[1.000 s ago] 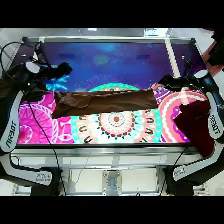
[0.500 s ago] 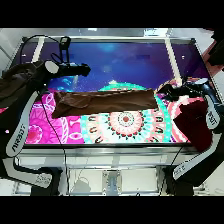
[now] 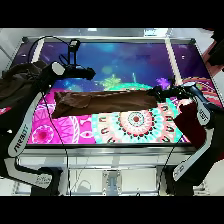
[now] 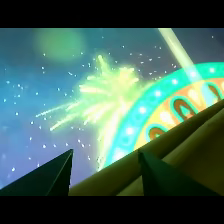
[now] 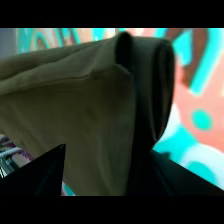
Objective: Fold the shirts.
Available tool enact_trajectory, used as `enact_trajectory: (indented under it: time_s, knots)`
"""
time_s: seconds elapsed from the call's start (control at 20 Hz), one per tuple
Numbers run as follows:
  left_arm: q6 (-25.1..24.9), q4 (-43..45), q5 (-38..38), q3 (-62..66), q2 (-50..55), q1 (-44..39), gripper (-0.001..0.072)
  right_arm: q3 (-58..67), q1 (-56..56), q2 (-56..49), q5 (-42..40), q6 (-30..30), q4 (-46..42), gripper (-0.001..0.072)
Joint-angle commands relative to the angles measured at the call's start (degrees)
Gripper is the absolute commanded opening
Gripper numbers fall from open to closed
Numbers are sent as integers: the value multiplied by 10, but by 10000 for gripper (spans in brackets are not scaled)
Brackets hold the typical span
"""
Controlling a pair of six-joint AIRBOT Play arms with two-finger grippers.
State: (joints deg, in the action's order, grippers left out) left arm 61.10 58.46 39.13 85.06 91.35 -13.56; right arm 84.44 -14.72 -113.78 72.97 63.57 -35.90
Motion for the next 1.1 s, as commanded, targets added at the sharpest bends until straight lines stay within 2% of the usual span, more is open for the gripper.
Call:
enact_trajectory:
  time_s: [0.0, 0.05, 0.1, 0.15, 0.2, 0.3, 0.45, 0.6, 0.75, 0.85, 1.05]
  knots:
    - [0, 0, 43, 0, 17, -1, 479, 4, 37, -3, 16, -1, -1, 508]
    - [3, 0, 66, 0, 25, -2, 446, 11, 43, -3, 30, 0, 4, 351]
    - [8, -1, 92, 0, 35, -5, 283, 23, 46, -3, 50, -2, 13, 145]
    - [10, -4, 116, 0, 45, -8, 76, 38, 48, -2, 71, -9, 24, 40]
    - [18, -9, 135, 0, 57, -12, 18, 55, 48, -1, 98, -8, 42, 33]
    - [63, -10, 145, 0, 78, -28, 17, 86, 49, 13, 121, 10, 72, 33]
    - [112, -9, 148, 0, 113, -61, 16, 134, 66, 54, 122, 55, 71, 32]
    - [140, -1, 146, 0, 150, -89, 17, 196, 108, 82, 127, 108, 52, 32]
    - [142, 6, 144, 6, 151, -91, 17, 259, 170, 87, 133, 145, 31, 32]
    - [151, 41, 160, 32, 135, -70, 17, 292, 217, 87, 126, 164, 9, 32]
    - [217, 207, 195, 94, 54, 13, 17, 317, 320, 86, 64, 196, -29, 31]
